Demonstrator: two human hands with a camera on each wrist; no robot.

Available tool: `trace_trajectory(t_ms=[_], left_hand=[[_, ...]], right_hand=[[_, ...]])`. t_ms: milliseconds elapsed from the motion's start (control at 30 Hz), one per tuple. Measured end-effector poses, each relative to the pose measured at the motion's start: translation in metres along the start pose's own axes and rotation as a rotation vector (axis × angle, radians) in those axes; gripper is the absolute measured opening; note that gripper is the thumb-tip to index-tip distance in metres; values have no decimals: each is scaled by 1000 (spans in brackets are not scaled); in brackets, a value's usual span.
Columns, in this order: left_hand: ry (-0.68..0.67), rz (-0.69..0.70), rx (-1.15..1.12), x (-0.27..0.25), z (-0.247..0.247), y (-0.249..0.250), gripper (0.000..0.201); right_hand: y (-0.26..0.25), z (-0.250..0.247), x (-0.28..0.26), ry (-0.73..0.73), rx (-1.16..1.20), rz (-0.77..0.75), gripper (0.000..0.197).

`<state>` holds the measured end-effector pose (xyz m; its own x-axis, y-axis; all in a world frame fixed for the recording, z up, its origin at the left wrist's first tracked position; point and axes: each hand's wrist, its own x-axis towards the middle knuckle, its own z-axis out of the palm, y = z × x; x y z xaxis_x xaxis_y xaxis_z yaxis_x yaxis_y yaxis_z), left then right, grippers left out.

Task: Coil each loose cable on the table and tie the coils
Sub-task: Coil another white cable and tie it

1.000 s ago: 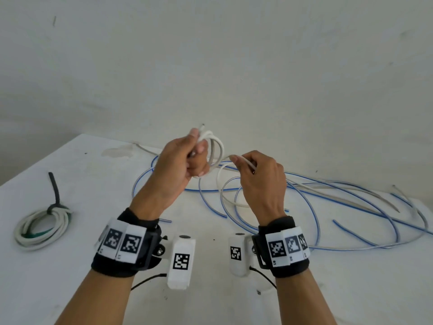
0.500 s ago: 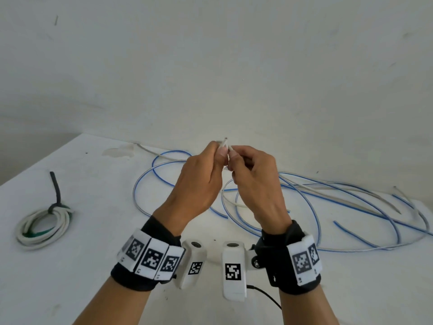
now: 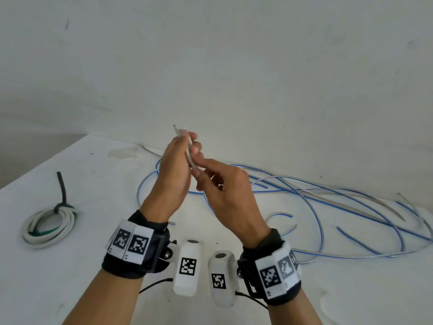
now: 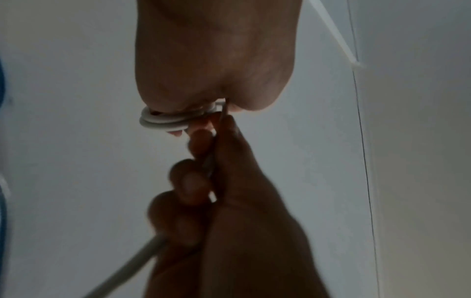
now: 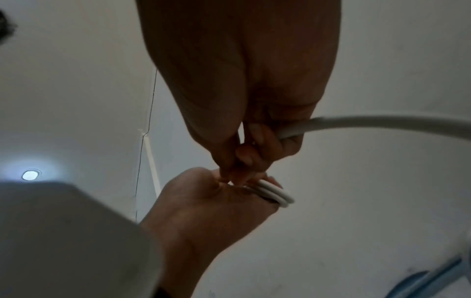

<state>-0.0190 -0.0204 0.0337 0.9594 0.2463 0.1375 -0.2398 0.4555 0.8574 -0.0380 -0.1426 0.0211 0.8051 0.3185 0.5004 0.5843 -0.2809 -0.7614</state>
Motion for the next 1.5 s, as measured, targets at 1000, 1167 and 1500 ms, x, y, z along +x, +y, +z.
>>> trace_trajectory(t_ms=[1000, 1167, 1500], left_hand=[[-399, 95, 762, -14, -5, -3, 46], [-389, 26, 712, -20, 5, -17, 44], [-187, 136, 584, -24, 16, -18, 34]], right_hand=[[31, -59, 8, 116, -117, 383, 31], [15, -30, 5, 235, 37, 276, 34], [16, -13, 2, 198, -13, 107, 25]])
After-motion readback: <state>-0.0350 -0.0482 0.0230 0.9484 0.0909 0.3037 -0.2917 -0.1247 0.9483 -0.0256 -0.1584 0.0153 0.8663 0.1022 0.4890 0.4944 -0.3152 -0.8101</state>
